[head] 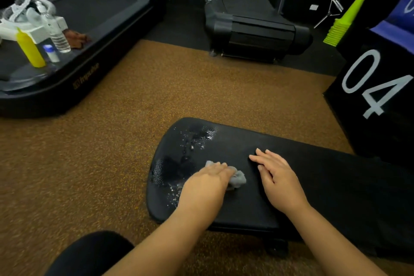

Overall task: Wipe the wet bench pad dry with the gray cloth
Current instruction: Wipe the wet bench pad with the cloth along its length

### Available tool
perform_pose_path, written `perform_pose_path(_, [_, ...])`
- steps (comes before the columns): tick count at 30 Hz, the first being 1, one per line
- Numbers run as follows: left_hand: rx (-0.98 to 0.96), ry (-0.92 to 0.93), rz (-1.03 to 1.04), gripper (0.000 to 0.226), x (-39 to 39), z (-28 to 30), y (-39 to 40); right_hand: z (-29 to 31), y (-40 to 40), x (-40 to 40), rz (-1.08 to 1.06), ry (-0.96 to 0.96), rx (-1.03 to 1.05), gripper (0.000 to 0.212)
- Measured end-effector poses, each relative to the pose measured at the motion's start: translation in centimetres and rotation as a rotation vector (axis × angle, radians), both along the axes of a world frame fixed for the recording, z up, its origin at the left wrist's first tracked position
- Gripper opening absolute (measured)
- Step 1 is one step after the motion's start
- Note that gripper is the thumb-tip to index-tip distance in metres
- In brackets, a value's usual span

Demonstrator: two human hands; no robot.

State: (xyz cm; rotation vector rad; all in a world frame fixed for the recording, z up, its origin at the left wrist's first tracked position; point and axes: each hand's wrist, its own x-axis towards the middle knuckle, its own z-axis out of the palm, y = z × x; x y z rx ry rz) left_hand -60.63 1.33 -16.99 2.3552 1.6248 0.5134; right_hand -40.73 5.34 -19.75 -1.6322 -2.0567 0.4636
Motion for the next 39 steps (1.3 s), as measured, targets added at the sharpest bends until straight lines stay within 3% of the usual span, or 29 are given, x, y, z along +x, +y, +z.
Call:
perform_pose_path(5, [-0.109, -0.154, 0.112, 0.038, 0.2, 0.1, 2.1, 2.2, 0.5, -1.5, -0.078, 0.106, -0.034, 0.027])
perform_pose_path(8, [-0.129, -0.232, 0.141, 0.093, -1.5, -0.6, 0.3, 3.3, -0.2, -4.2, 0.080, 0.163, 0.065, 0.031])
perform_pose_path(10, [-0.113, -0.161, 0.208, 0.112, -2.5, -1.0, -0.3, 2.9, -0.7, -5.7, 0.255, 0.091, 0.060, 0.040])
perform_pose_path(14, [-0.175, -0.070, 0.270, 0.117, -3.2, -1.0, 0.1, 1.8, -0.3, -6.4, 0.394, -0.050, 0.119, 0.041])
perform_pose_path(21, [-0.223, -0.041, 0.303, 0.126, -3.8, -1.3, 0.7, 1.5, 0.8, -6.4, 0.469, -0.071, 0.082, 0.027])
perform_pose_path(25, [-0.215, -0.001, 0.306, 0.127, -3.9, -1.1, 0.5, 0.8, 4.3, -8.1, 0.359, -0.091, 0.220, 0.028])
perform_pose_path(29, [-0.224, 0.006, 0.305, 0.125, -4.0, -1.2, 0.4, 0.5, 5.4, -10.5, 0.199, -0.021, 0.182, 0.034])
perform_pose_path(34, [-0.208, -0.006, 0.300, 0.125, -4.2, -1.7, 0.2, 1.2, 3.5, -6.6, 0.455, -0.099, 0.189, 0.032])
perform_pose_path(39, [-0.227, 0.007, 0.292, 0.122, -4.2, -1.5, 0.1, 0.7, 8.5, -7.8, 0.181, -0.088, 0.176, 0.029])
